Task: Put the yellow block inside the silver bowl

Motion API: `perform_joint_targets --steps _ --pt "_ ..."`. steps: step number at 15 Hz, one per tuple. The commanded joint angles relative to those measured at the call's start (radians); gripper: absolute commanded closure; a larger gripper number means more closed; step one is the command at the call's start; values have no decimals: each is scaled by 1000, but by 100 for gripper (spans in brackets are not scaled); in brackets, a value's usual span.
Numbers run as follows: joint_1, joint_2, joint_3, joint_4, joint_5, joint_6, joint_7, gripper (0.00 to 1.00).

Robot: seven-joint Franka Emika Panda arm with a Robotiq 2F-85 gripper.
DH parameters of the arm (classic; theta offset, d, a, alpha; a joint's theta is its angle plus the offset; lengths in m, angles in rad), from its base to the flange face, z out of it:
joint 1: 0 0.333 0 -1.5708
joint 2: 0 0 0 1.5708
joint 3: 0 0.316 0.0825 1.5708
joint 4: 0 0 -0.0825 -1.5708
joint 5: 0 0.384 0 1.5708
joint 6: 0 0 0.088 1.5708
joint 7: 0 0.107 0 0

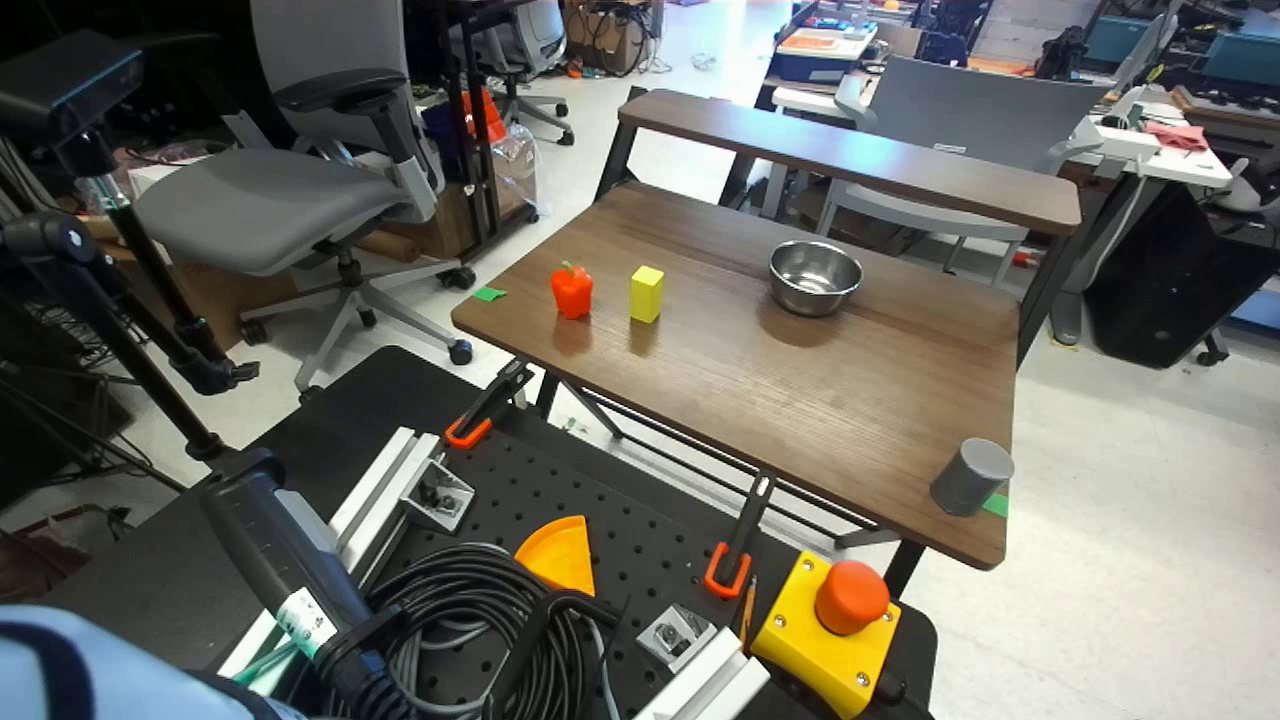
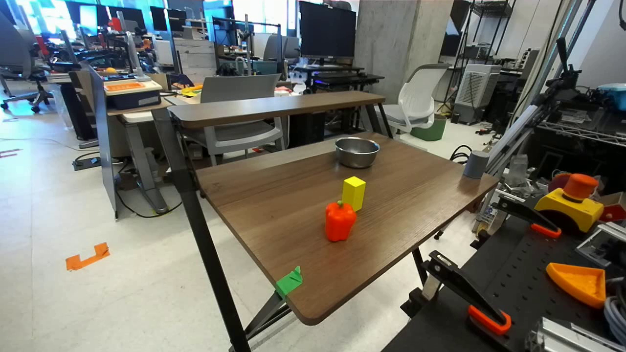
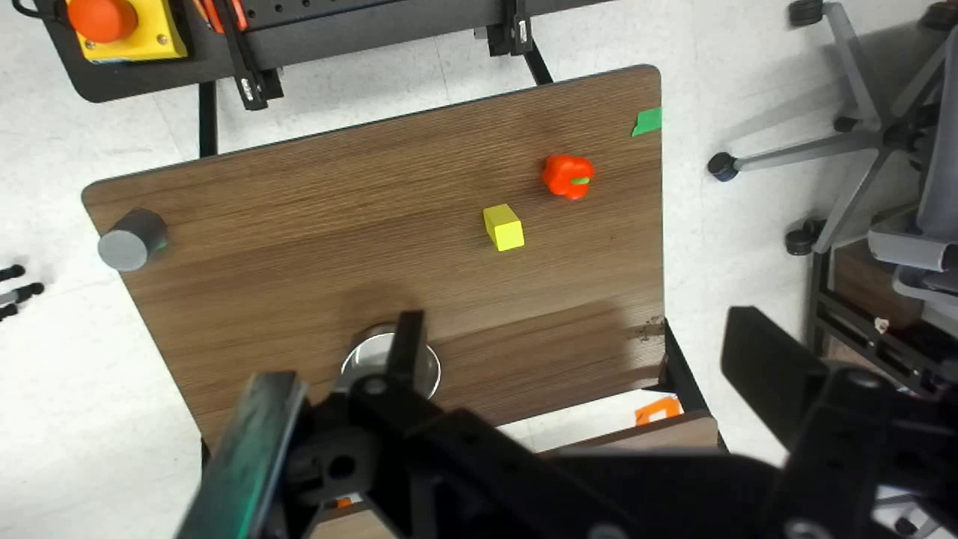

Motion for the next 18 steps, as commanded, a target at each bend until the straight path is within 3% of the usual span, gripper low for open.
perform_joint_targets --steps 1,6,10,13,18 --pt "-10 1 8 2 5 -3 -5 0" --pt "-16 159 64 56 -26 80 77 0" --pt "-4 370 119 117 -55 195 147 0" --pt "6 544 155 168 -136 273 231 0" --pt "64 795 144 256 -276 346 335 0"
